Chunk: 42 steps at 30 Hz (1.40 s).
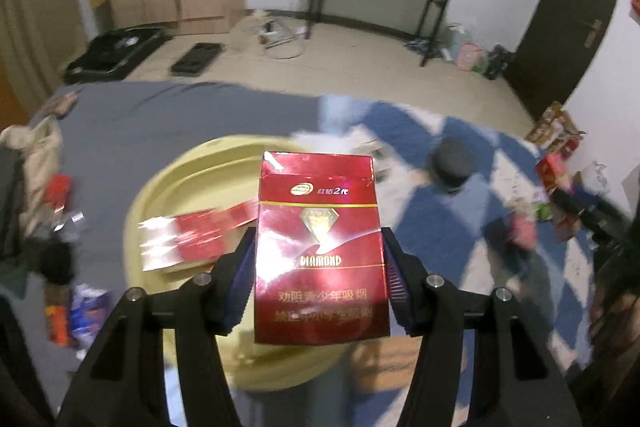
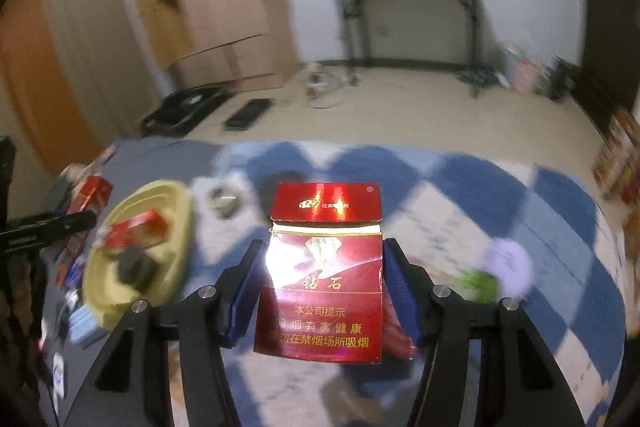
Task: Organize rigid objects
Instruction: 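Lower both red packs into the yellow tray and open both tools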
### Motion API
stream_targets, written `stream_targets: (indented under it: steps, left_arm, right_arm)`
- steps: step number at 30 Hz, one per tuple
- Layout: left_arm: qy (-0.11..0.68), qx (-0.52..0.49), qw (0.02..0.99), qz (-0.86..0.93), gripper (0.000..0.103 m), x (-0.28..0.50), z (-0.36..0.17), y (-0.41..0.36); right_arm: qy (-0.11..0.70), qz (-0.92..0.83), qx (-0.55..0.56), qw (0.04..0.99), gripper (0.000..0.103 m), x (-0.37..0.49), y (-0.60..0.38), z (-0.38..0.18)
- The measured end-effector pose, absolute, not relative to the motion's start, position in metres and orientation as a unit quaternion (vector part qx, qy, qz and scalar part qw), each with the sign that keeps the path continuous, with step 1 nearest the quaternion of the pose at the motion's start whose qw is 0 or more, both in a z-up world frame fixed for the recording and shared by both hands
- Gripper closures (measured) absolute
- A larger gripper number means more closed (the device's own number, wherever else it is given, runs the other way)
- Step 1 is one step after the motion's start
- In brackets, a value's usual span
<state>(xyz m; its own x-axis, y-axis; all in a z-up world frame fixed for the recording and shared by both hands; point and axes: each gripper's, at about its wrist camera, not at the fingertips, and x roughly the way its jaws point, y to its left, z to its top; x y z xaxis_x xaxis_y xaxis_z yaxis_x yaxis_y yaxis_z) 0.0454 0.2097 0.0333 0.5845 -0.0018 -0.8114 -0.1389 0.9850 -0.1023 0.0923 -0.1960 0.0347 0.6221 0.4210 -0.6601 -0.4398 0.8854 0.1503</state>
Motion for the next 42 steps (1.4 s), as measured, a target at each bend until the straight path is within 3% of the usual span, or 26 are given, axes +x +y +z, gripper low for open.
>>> stream_targets:
  steps: [8,15,29,32,36,40,42]
  left_arm:
    - [0.503,-0.125,0.85,0.093,0.044,0.008,-0.028,0.286]
    - [0.526,-0.138,0.836,0.072,0.044,0.022,-0.066,0.282]
    - [0.525,-0.168,0.832,0.066,0.043,0.042,-0.095,0.289]
    - [0.526,-0.185,0.828,0.059,0.035,0.04,-0.092,0.293]
    - [0.523,-0.169,0.834,0.053,0.011,0.034,-0.075,0.287]
    - [0.485,-0.162,0.857,0.068,0.0,0.027,-0.043,0.281]
    - [0.469,-0.181,0.862,0.066,0.0,0.027,-0.029,0.276]
  right_arm:
    - [0.383,0.354,-0.059,0.851,0.045,0.077,-0.057,0.033]
    - [0.405,0.381,-0.133,0.821,0.046,0.092,0.047,0.001]
    - [0.408,0.372,-0.154,0.82,0.046,0.097,0.103,-0.05]
    - [0.406,0.375,-0.151,0.82,0.035,0.093,0.104,-0.052]
    - [0.393,0.38,-0.134,0.826,0.02,0.085,0.089,-0.042]
    - [0.378,0.372,-0.08,0.844,0.006,0.077,0.05,-0.021]
    - [0.37,0.363,-0.064,0.853,0.0,0.071,0.026,-0.012]
